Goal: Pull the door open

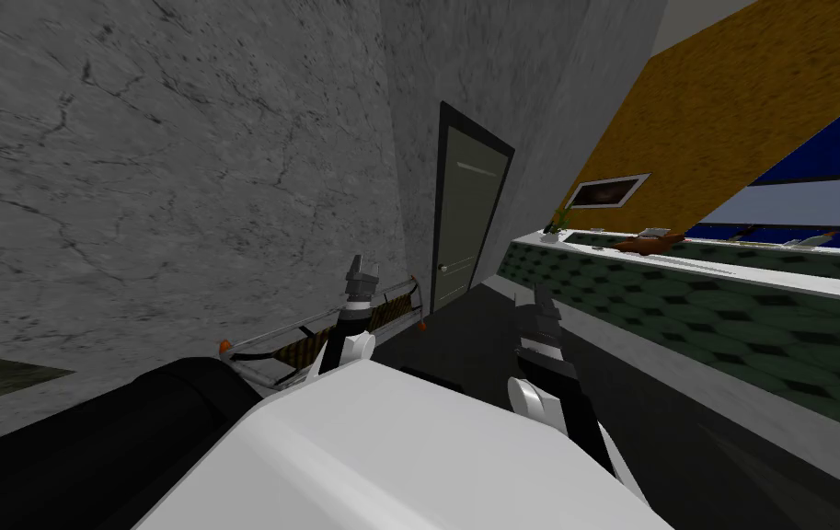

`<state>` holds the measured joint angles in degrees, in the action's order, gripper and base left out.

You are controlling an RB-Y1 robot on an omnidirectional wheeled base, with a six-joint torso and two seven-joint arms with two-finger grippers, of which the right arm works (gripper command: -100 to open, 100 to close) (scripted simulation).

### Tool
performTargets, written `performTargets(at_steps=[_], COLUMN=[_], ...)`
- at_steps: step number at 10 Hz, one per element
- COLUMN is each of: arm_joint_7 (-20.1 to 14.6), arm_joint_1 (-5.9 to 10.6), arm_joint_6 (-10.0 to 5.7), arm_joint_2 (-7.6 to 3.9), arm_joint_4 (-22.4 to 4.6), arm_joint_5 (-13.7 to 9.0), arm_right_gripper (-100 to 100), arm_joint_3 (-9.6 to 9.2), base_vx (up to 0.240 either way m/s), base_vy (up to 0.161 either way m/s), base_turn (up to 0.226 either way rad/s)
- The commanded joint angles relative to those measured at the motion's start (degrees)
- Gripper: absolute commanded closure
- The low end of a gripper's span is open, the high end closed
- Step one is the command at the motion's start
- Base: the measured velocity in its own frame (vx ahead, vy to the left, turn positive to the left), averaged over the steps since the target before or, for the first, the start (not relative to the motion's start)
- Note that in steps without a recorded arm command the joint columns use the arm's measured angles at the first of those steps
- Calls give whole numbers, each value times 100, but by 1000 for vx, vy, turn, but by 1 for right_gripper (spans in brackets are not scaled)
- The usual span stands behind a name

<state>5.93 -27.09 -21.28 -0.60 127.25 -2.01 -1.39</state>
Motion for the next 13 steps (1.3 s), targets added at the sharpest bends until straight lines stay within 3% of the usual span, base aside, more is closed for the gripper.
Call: performTargets(at_steps=[1,13], arm_joint_7=[156,1322], arm_joint_1=[69,584], arm_joint_6=[-57,-484], arm_joint_2=[-53,-303], arm_joint_4=[-193,-1638], arm_joint_5=[61,522], arm_right_gripper=[-100,-100], arm_joint_3=[-31,-262], base_vx=[31,88], base_vy=[-81,-42], base_turn=[17,25])
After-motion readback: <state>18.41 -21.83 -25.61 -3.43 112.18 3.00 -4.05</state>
